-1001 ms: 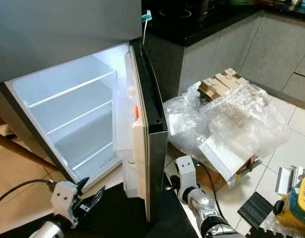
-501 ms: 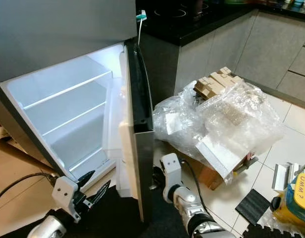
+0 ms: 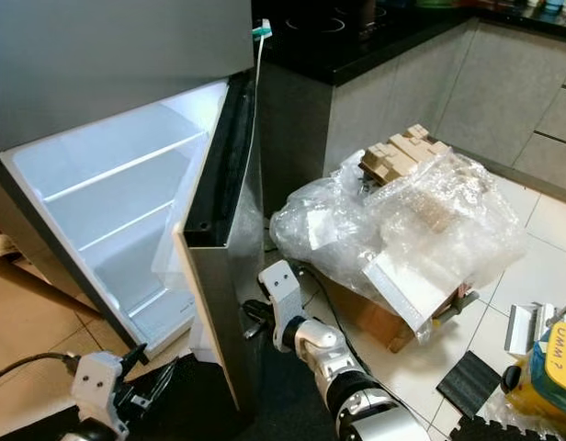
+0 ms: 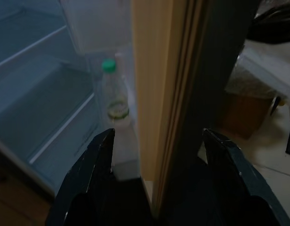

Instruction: Restocking fridge

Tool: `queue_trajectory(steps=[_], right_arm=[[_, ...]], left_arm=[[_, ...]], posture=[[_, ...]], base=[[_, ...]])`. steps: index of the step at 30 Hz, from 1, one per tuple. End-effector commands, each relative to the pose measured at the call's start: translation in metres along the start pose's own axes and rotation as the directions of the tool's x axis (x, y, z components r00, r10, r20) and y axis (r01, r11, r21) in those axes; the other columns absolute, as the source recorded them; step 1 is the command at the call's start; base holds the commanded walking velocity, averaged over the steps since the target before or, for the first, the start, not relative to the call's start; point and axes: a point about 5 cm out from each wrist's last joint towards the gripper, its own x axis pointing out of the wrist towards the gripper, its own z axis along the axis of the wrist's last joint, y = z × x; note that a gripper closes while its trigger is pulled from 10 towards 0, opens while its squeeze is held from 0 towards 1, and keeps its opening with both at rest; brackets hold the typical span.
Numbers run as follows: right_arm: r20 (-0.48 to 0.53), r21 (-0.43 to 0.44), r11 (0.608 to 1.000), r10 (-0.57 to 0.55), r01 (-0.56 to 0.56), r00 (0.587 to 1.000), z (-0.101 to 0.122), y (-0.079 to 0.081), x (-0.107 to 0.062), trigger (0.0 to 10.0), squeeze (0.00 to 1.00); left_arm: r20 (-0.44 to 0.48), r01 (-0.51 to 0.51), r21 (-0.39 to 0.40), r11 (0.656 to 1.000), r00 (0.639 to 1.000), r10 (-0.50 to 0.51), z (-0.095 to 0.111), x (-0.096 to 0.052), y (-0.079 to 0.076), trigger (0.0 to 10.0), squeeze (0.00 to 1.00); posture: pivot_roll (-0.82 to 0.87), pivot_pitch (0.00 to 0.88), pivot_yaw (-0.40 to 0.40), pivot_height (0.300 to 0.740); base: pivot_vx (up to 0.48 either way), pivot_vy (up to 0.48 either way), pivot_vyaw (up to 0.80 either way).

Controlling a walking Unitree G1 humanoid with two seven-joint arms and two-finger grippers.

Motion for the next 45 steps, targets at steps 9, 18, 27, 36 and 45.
queue_trajectory(steps=[9, 18, 27, 36, 45], right_arm=[[-0.286, 0.002, 0.94, -0.328, 0.343, 0.9, -0.075, -0.029, -0.054, 10.0, 0.0], [-0.424, -0.028, 0.857, -0.476, 0.514, 0.77, -0.121, -0.049, -0.116, 10.0, 0.0], [-0.438, -0.044, 0.866, -0.465, 0.498, 0.77, -0.132, -0.037, -0.121, 10.0, 0.0], [-0.381, -0.007, 0.873, -0.454, 0.488, 0.805, -0.118, -0.036, -0.104, 10.0, 0.0], [-0.117, 0.047, 0.927, -0.365, 0.373, 0.923, -0.046, -0.04, -0.046, 10.0, 0.0]], left_arm=[[-0.292, -0.338, -0.043, 0.94, 0.904, 0.311, -0.05, -0.013, 0.015, 10.0, 0.0], [-0.453, -0.437, -0.083, 0.896, 0.817, 0.357, -0.073, -0.011, 0.0, 10.0, 0.0], [-0.485, -0.382, -0.062, 0.922, 0.819, 0.306, -0.076, 0.005, -0.017, 10.0, 0.0], [-0.373, -0.33, 0.013, 0.944, 0.874, 0.31, -0.065, 0.012, -0.019, 10.0, 0.0], [-0.075, -0.131, 0.02, 0.991, 0.988, 0.132, -0.023, 0.033, -0.02, 10.0, 0.0]], posture=[[-0.07, 0.055, -0.049, 0.74], [-0.09, 0.053, -0.024, 0.74], [-0.11, 0.046, -0.016, 0.74], [-0.1, 0.039, -0.022, 0.74], [-0.09, 0.035, -0.042, 0.74]], base=[[0.0, 0.0, 0.0], [0.0, 0.0, 0.0], [0.0, 0.0, 0.0], [0.0, 0.0, 0.0], [0.0, 0.0, 0.0]])
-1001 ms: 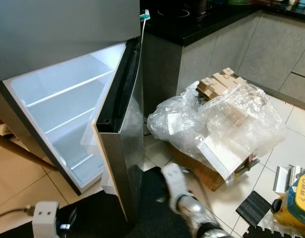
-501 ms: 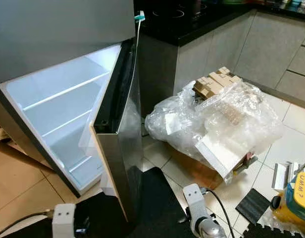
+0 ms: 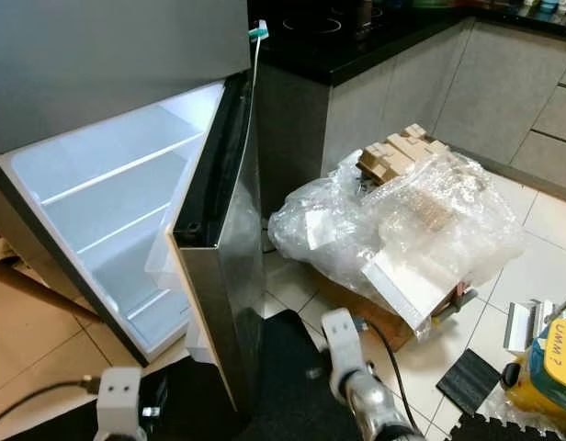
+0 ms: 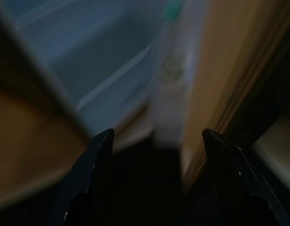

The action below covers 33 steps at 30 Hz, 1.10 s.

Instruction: Restocking fridge

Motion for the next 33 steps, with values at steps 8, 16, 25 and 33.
queue_trajectory(steps=[8, 16, 25, 33], right_arm=[[0.095, 0.003, 0.999, 0.036, -0.036, 0.995, 0.031, 0.005, 0.011, 10.0, 0.0], [0.214, 0.037, 0.988, 0.136, -0.147, 0.967, 0.051, 0.014, 0.014, 10.0, 0.0], [0.21, 0.034, 0.992, 0.113, -0.122, 0.971, 0.047, 0.007, 0.011, 10.0, 0.0], [0.221, -0.01, 0.99, 0.138, -0.139, 0.966, 0.044, -0.002, 0.004, 10.0, 0.0]], left_arm=[[0.026, 0.51, 0.057, 0.858, 0.859, -0.512, 0.018, 0.001, -0.046, 10.0, 0.0], [0.1, 0.604, 0.109, 0.789, 0.783, -0.613, 0.047, 0.017, -0.062, 10.0, 0.0], [0.128, 0.668, 0.099, 0.738, 0.727, -0.675, 0.065, 0.036, -0.085, 10.0, 0.0], [0.149, 0.689, 0.087, 0.719, 0.705, -0.693, 0.084, 0.055, -0.104, 10.0, 0.0]], posture=[[-0.08, 0.035, -0.052, 0.74], [-0.1, 0.042, -0.04, 0.74], [-0.1, 0.06, -0.043, 0.74], [-0.11, 0.073, -0.031, 0.74]], base=[[0.0, 0.0, 0.0], [0.0, 0.0, 0.0], [0.0, 0.0, 0.0], [0.0, 0.0, 0.0]])
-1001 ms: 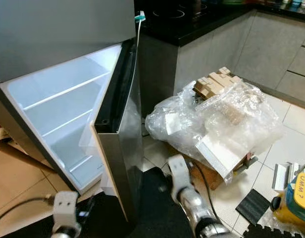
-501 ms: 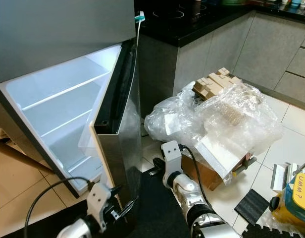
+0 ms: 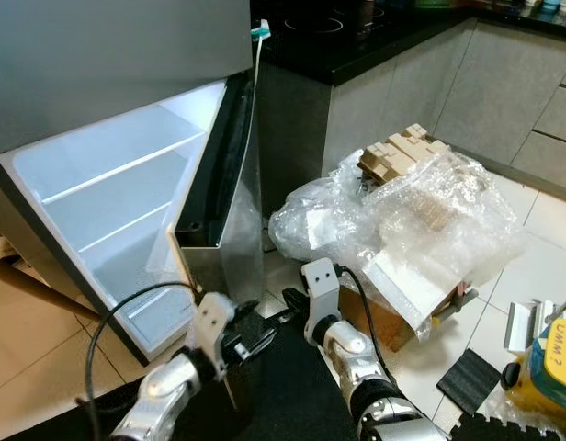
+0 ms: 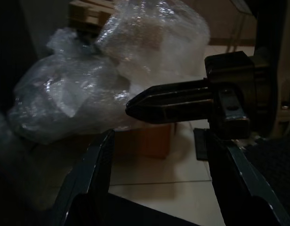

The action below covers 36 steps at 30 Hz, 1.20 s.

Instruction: Restocking fridge

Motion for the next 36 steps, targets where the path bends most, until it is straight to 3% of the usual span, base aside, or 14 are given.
queue_trajectory(steps=[1, 6, 11, 13, 15, 24, 26, 27, 30, 31, 33, 34, 35, 36], right_arm=[[0.0, -0.031, 1.0, 0.006, -0.006, 1.0, -0.002, -0.004, -0.005, 10.0, 0.0], [-0.021, -0.061, 0.998, -0.021, 0.019, 1.0, -0.012, -0.02, -0.021, 10.0, 0.0], [-0.015, -0.062, 0.998, -0.017, 0.016, 1.0, -0.015, -0.022, -0.028, 10.0, 0.0], [0.013, -0.053, 0.999, 0.003, -0.002, 1.0, -0.013, -0.02, -0.028, 10.0, 0.0], [0.013, -0.053, 0.999, 0.003, -0.002, 1.0, -0.013, -0.02, -0.028, 10.0, 0.0], [0.056, -0.051, 0.998, 0.047, -0.044, 0.997, -0.008, -0.015, -0.026, 10.0, 0.0], [0.067, -0.052, 0.997, 0.063, -0.06, 0.996, -0.006, -0.012, -0.024, 10.0, 0.0], [0.067, -0.052, 0.997, 0.063, -0.06, 0.996, -0.006, -0.012, -0.024, 10.0, 0.0], [0.078, -0.053, 0.995, 0.091, -0.087, 0.993, -0.004, -0.006, -0.022, 10.0, 0.0], [0.078, -0.053, 0.995, 0.091, -0.087, 0.993, -0.004, -0.006, -0.022, 10.0, 0.0], [0.081, -0.054, 0.993, 0.106, -0.102, 0.991, -0.005, -0.002, -0.021, 10.0, 0.0], [0.081, -0.053, 0.993, 0.111, -0.106, 0.991, -0.005, 0.0, -0.021, 10.0, 0.0], [0.081, -0.053, 0.993, 0.111, -0.106, 0.991, -0.005, 0.0, -0.021, 10.0, 0.0], [0.081, -0.052, 0.993, 0.113, -0.109, 0.99, -0.006, 0.0, -0.021, 10.0, 0.0]], left_arm=[[-0.019, 0.006, -0.022, 1.0, 1.0, -0.007, -0.003, 0.007, -0.005, 10.0, 0.0], [-0.046, -0.098, 0.01, 0.995, 0.994, 0.098, -0.003, 0.018, 0.0, 10.0, 0.0], [-0.06, -0.2, 0.054, 0.978, 0.977, 0.203, -0.005, 0.016, 0.009, 10.0, 0.0], [-0.058, -0.3, 0.096, 0.949, 0.95, 0.306, -0.004, 0.012, 0.02, 10.0, 0.0], [-0.058, -0.3, 0.096, 0.949, 0.95, 0.306, -0.004, 0.012, 0.02, 10.0, 0.0], [-0.037, -0.475, 0.177, 0.862, 0.872, 0.488, -0.003, -0.001, 0.043, 10.0, 0.0], [-0.033, -0.546, 0.21, 0.811, 0.825, 0.564, -0.003, -0.012, 0.055, 10.0, 0.0], [-0.033, -0.546, 0.21, 0.811, 0.825, 0.564, -0.003, -0.012, 0.055, 10.0, 0.0], [-0.035, -0.668, 0.269, 0.694, 0.713, 0.7, -0.003, -0.042, 0.085, 10.0, 0.0], [-0.035, -0.668, 0.269, 0.694, 0.713, 0.7, -0.003, -0.042, 0.085, 10.0, 0.0], [-0.029, -0.739, 0.326, 0.589, 0.615, 0.788, -0.002, -0.071, 0.109, 10.0, 0.0], [-0.023, -0.778, 0.36, 0.515, 0.545, 0.838, 0.0, -0.092, 0.123, 10.0, 0.0], [-0.023, -0.778, 0.36, 0.515, 0.545, 0.838, 0.0, -0.092, 0.123, 10.0, 0.0], [-0.017, -0.813, 0.386, 0.436, 0.466, 0.885, 0.003, -0.117, 0.137, 10.0, 0.0]], posture=[[-0.11, 0.073, -0.031, 0.74], [-0.12, 0.073, -0.028, 0.74], [-0.13, 0.074, -0.026, 0.74], [-0.12, 0.075, -0.027, 0.74], [-0.12, 0.075, -0.027, 0.74], [-0.12, 0.073, -0.03, 0.74], [-0.12, 0.075, -0.032, 0.74], [-0.12, 0.075, -0.032, 0.74], [-0.12, 0.075, -0.034, 0.74], [-0.12, 0.075, -0.034, 0.74], [-0.12, 0.075, -0.034, 0.74], [-0.12, 0.075, -0.032, 0.74], [-0.12, 0.075, -0.032, 0.74], [-0.12, 0.075, -0.031, 0.74]], base=[[0.0, 0.0, 0.0], [0.0, 0.0, 0.0], [0.0, 0.0, 0.0], [0.0, 0.0, 0.0], [0.0, 0.0, 0.0], [0.0, 0.0, 0.0], [0.0, 0.0, 0.0], [0.0, 0.0, 0.0], [0.0, 0.0, 0.0], [0.0, 0.0, 0.0], [0.0, 0.0, 0.0], [0.0, 0.0, 0.0], [0.0, 0.0, 0.0], [0.0, 0.0, 0.0]])
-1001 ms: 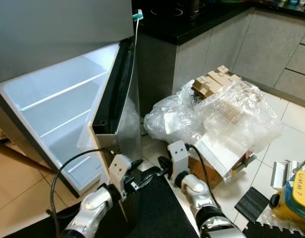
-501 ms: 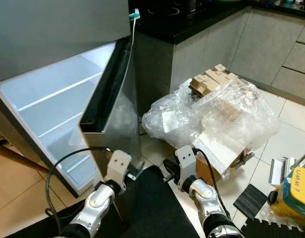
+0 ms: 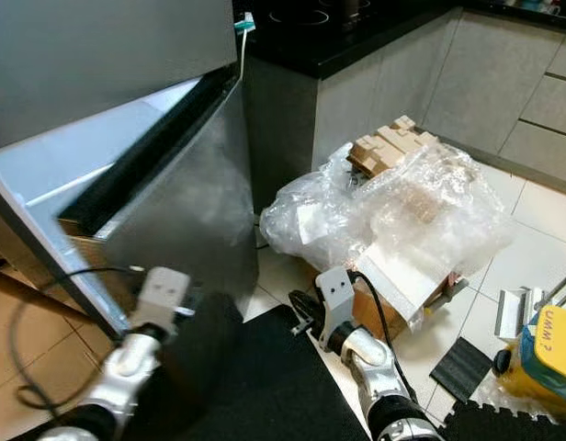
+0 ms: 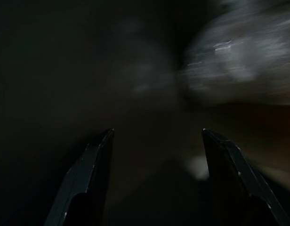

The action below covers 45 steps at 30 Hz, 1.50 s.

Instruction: Restocking fridge

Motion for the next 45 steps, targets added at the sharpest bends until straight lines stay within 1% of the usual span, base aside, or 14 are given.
queue_trajectory(steps=[1, 2, 3, 5, 13, 15, 16, 18, 21, 25, 28, 30, 37, 45], right_arm=[[-0.003, 0.002, 1.0, 0.01, -0.01, 1.0, -0.003, 0.003, -0.002, 10.0, 0.0], [-0.003, 0.002, 1.0, 0.011, -0.011, 1.0, -0.003, 0.003, -0.002, 10.0, 0.0], [-0.003, 0.002, 1.0, 0.011, -0.011, 1.0, -0.003, 0.003, -0.002, 10.0, 0.0], [-0.006, 0.004, 1.0, 0.013, -0.013, 1.0, -0.005, 0.003, -0.003, 10.0, 0.0], [-0.015, 0.005, 1.0, 0.015, -0.015, 1.0, -0.006, 0.003, -0.004, 10.0, 0.0], [-0.028, 0.0, 1.0, 0.023, -0.023, 0.999, -0.007, 0.006, -0.002, 10.0, 0.0], [-0.028, 0.0, 1.0, 0.023, -0.023, 0.999, -0.007, 0.006, -0.002, 10.0, 0.0], [-0.047, -0.007, 1.0, 0.028, -0.028, 0.999, -0.009, 0.008, -0.001, 10.0, 0.0], [-0.076, -0.013, 1.0, 0.014, -0.015, 0.997, -0.013, 0.007, -0.001, 10.0, 0.0], [-0.232, -0.034, 0.996, -0.09, 0.085, 0.969, -0.036, 0.001, -0.011, 10.0, 0.0], [-0.302, -0.042, 0.991, -0.136, 0.129, 0.943, -0.048, -0.001, -0.019, 10.0, 0.0], [-0.413, -0.07, 0.973, -0.229, 0.22, 0.881, -0.069, -0.007, -0.039, 10.0, 0.0], [-0.469, -0.042, 0.91, -0.382, 0.412, 0.796, -0.085, -0.015, -0.061, 10.0, 0.0], [-0.484, -0.064, 0.905, -0.398, 0.422, 0.78, -0.09, -0.012, -0.064, 10.0, 0.0]], left_arm=[[-0.053, -0.152, 0.023, 0.988, 0.987, 0.153, -0.014, -0.006, 0.036, 10.0, 0.0], [-0.068, -0.208, 0.043, 0.977, 0.975, 0.21, -0.018, -0.009, 0.053, 10.0, 0.0], [-0.068, -0.208, 0.043, 0.977, 0.975, 0.21, -0.018, -0.009, 0.053, 10.0, 0.0], [-0.101, -0.31, 0.118, 0.943, 0.941, 0.322, -0.029, -0.022, 0.093, 10.0, 0.0], [-0.128, -0.339, 0.141, 0.93, 0.925, 0.357, -0.039, -0.034, 0.106, 10.0, 0.0], [-0.181, -0.239, 0.092, 0.967, 0.951, 0.252, -0.054, -0.042, 0.064, 10.0, 0.0], [-0.181, -0.239, 0.092, 0.967, 0.951, 0.252, -0.054, -0.042, 0.064, 10.0, 0.0], [-0.249, -0.136, 0.029, 0.99, 0.959, 0.139, -0.066, -0.052, 0.018, 10.0, 0.0], [-0.306, -0.093, -0.019, 0.995, 0.949, 0.083, -0.073, -0.058, 0.0, 10.0, 0.0], [-0.502, -0.028, -0.179, 0.984, 0.862, -0.067, -0.098, -0.084, -0.039, 10.0, 0.0], [-0.55, -0.028, -0.22, 0.975, 0.829, -0.1, -0.104, -0.094, -0.048, 10.0, 0.0], [-0.586, -0.012, -0.26, 0.966, 0.797, -0.148, -0.111, -0.106, -0.06, 10.0, 0.0], [-0.556, -0.003, -0.297, 0.955, 0.814, -0.171, -0.108, -0.108, -0.065, 10.0, 0.0], [-0.544, -0.009, -0.304, 0.953, 0.822, -0.166, -0.105, -0.104, -0.066, 10.0, 0.0]], posture=[[-0.12, 0.075, -0.031, 0.74], [-0.12, 0.075, -0.031, 0.74], [-0.12, 0.075, -0.031, 0.74], [-0.11, 0.075, -0.032, 0.74], [-0.1, 0.075, -0.041, 0.74], [-0.1, 0.072, -0.04, 0.74], [-0.1, 0.072, -0.04, 0.74], [-0.11, 0.068, -0.035, 0.74], [-0.11, 0.066, -0.034, 0.74], [-0.1, 0.055, -0.039, 0.74], [-0.1, 0.049, -0.041, 0.74], [-0.1, 0.038, -0.049, 0.74], [-0.09, 0.02, -0.067, 0.74], [-0.09, 0.023, -0.071, 0.74]], base=[[0.0, 0.0, 0.0], [0.0, 0.0, 0.0], [0.0, 0.0, 0.0], [0.0, 0.0, 0.0], [0.0, 0.0, 0.0], [0.0, 0.0, 0.0], [0.0, 0.0, 0.0], [0.0, 0.0, 0.0], [0.0, 0.0, 0.0], [0.0, 0.0, 0.0], [0.0, 0.0, 0.0], [0.0, 0.0, 0.0], [0.0, 0.0, 0.0], [0.0, 0.0, 0.0]])
